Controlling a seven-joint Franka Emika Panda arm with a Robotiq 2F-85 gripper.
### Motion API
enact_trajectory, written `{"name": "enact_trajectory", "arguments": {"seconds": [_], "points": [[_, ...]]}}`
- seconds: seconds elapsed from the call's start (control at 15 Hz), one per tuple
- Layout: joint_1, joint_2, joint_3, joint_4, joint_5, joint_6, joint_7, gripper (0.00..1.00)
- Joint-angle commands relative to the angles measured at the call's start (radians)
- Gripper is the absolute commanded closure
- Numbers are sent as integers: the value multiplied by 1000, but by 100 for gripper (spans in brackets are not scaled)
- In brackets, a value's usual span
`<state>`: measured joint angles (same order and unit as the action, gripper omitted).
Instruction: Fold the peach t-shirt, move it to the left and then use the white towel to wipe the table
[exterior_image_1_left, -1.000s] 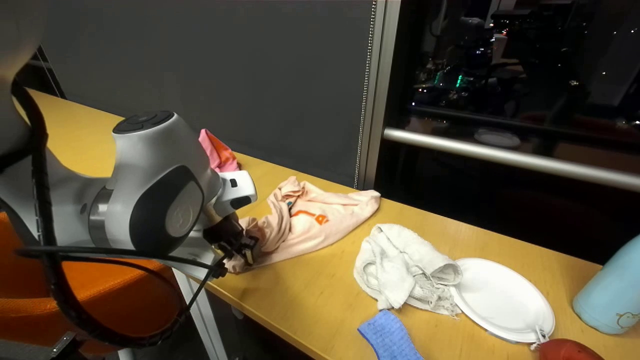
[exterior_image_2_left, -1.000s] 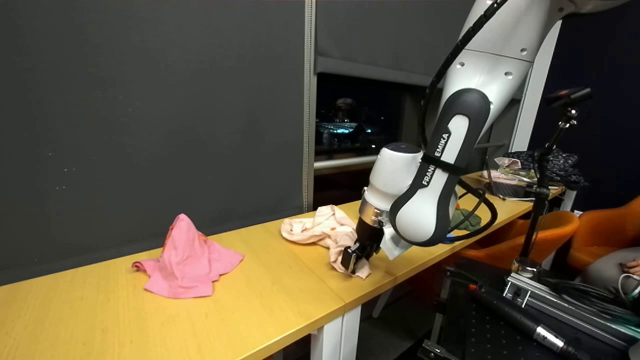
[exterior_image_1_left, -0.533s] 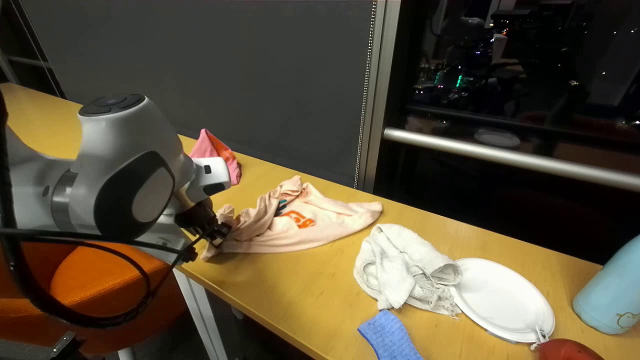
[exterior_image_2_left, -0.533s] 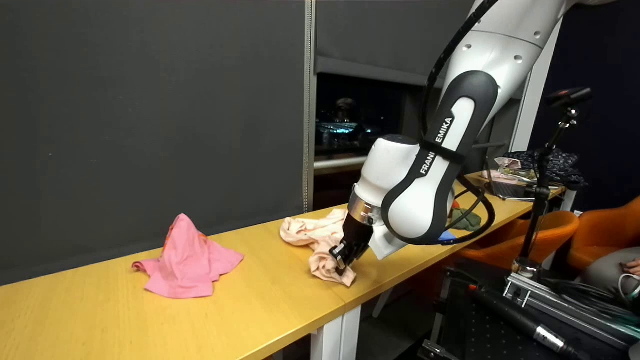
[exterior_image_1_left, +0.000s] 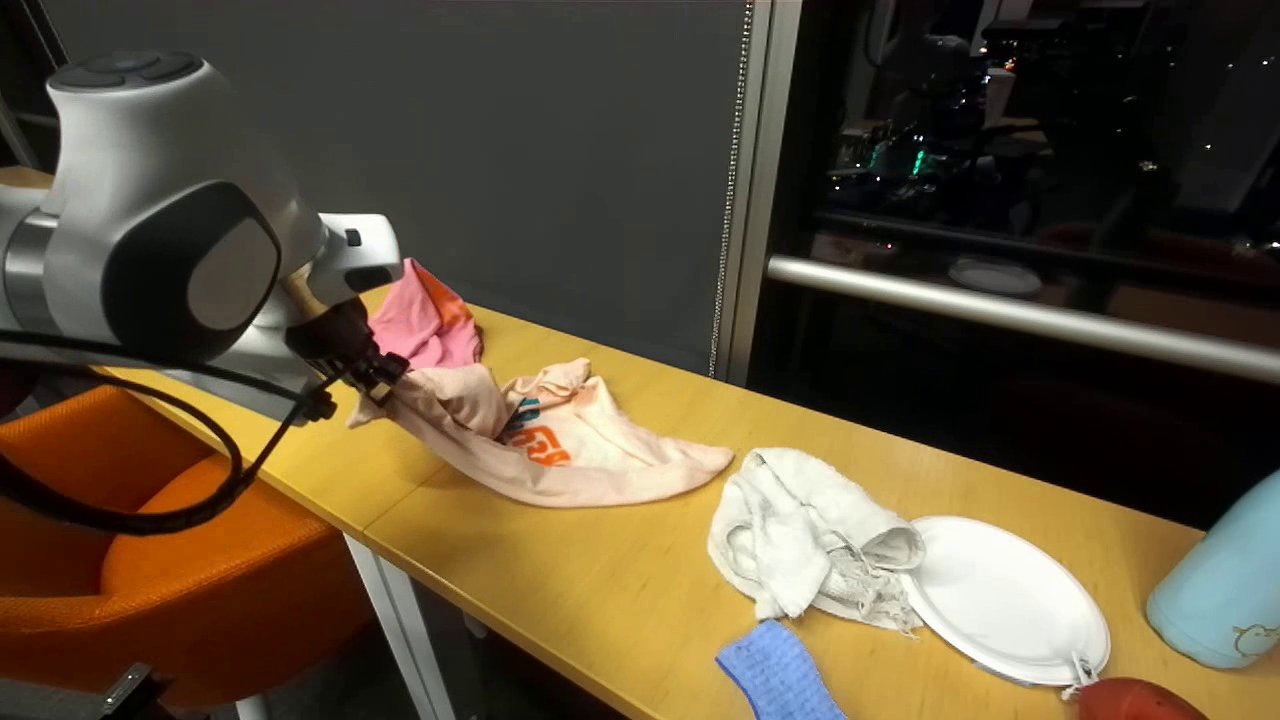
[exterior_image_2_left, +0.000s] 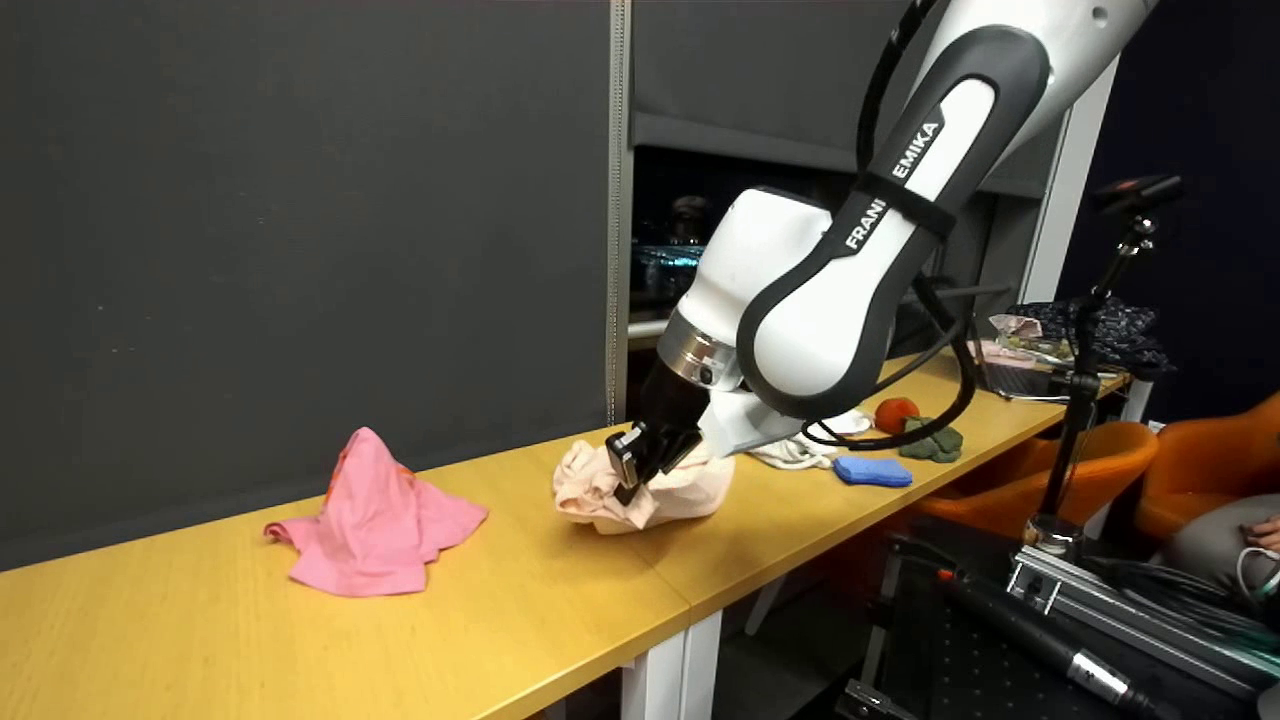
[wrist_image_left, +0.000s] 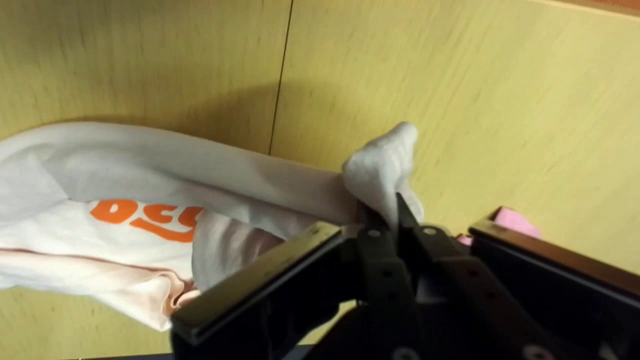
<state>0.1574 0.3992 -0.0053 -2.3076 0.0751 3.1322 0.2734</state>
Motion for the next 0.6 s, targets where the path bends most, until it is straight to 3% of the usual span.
{"name": "enact_trajectory", "arguments": {"seconds": [0.0,0.53], "points": [[-15,-17,-49,22,10,-26,-23,98],[-13,41,-261,48,-9,16,-14,98]]}}
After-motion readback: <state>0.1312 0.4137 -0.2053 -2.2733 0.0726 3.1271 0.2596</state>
